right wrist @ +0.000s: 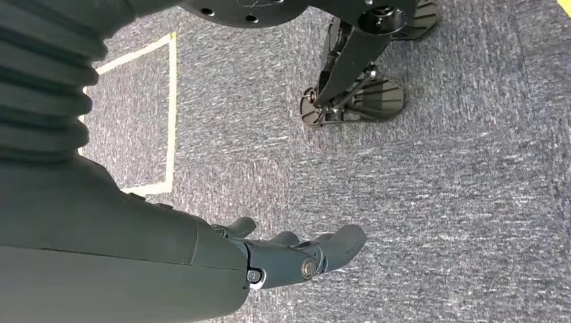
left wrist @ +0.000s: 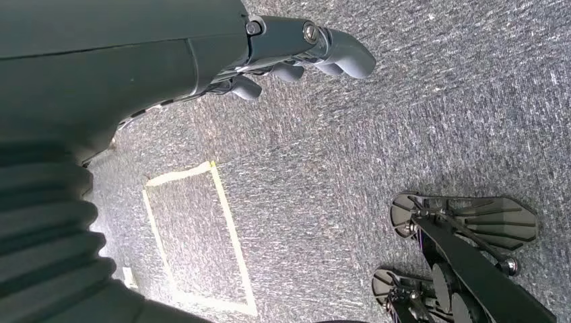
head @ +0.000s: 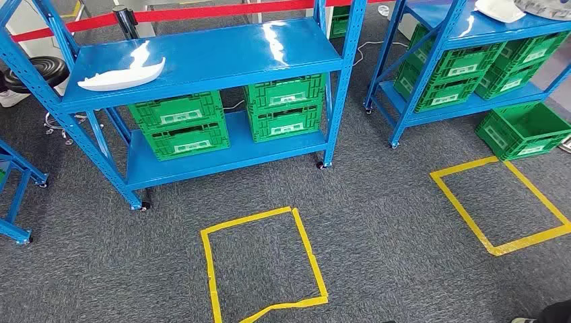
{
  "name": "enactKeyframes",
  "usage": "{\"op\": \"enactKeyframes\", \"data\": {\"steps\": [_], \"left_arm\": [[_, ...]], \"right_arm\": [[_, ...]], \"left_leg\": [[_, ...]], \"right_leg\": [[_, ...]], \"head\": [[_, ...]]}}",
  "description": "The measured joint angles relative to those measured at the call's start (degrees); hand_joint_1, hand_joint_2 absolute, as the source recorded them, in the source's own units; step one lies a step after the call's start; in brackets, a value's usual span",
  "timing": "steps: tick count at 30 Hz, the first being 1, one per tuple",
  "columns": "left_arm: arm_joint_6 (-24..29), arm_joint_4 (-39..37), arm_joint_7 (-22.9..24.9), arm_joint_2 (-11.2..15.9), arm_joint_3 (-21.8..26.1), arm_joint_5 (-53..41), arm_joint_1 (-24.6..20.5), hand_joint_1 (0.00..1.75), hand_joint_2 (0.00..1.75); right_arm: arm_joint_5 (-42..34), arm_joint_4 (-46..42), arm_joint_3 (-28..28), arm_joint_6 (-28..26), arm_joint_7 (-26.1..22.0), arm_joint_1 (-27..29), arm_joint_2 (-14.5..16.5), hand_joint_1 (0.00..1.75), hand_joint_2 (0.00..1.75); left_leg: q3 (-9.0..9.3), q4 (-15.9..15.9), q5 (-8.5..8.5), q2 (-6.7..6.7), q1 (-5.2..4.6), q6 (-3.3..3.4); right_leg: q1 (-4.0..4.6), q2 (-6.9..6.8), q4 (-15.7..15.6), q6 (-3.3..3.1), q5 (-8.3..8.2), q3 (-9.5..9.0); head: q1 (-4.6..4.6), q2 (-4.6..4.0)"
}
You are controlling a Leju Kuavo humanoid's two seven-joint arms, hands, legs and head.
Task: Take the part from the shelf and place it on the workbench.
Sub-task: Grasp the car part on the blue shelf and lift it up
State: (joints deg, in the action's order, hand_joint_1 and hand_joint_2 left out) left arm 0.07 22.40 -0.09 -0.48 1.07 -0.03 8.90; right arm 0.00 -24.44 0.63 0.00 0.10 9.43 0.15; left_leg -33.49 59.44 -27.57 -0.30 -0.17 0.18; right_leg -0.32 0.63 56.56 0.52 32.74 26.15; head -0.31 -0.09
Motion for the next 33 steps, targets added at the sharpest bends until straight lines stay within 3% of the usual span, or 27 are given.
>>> {"op": "enactKeyframes", "data": {"steps": [10, 23, 27, 33], "left_arm": [[0.04, 0.03, -0.06, -0.13, 0.78, -0.54, -0.29, 0.00, 1.75], [4.22, -1.84, -2.21, -3.19, 12.36, -17.70, -3.38, 0.00, 1.75], [6.03, -2.58, -3.66, -4.05, 16.39, -23.65, -4.41, 0.00, 0.00], [7.34, -3.68, -7.24, -4.80, 23.77, -31.88, -7.62, 0.00, 0.00]], "right_arm": [[0.32, 0.14, -0.01, -0.11, -0.09, -0.66, 0.16, 0.00, 1.75], [9.22, 3.07, -3.99, -4.81, -1.34, -3.10, 1.39, 0.00, 1.75], [11.79, 3.86, -5.98, -6.87, -1.82, -3.83, 2.15, 0.00, 0.00], [14.64, 5.30, -10.03, -8.94, -3.60, -5.54, 3.99, 0.00, 0.00]], "left_leg": [[0.23, -0.19, 0.01, -0.03, 0.02, -0.03], [0.29, -0.19, 0.05, -0.10, 0.02, -0.06], [0.31, -0.19, 0.05, -0.10, 0.03, -0.07], [0.32, -0.20, 0.11, -0.10, 0.05, -0.10]], "right_leg": [[0.04, -0.03, 0.02, 0.02, 0.07, -0.18], [0.02, -0.14, 0.02, 0.03, 0.09, -0.26], [0.03, -0.14, 0.02, 0.03, 0.09, -0.27], [0.04, -0.14, 0.03, 0.03, 0.09, -0.28]], "head": [[-0.01, 0.00], [0.00, 0.00], [0.00, 0.00], [0.00, 0.00]]}}
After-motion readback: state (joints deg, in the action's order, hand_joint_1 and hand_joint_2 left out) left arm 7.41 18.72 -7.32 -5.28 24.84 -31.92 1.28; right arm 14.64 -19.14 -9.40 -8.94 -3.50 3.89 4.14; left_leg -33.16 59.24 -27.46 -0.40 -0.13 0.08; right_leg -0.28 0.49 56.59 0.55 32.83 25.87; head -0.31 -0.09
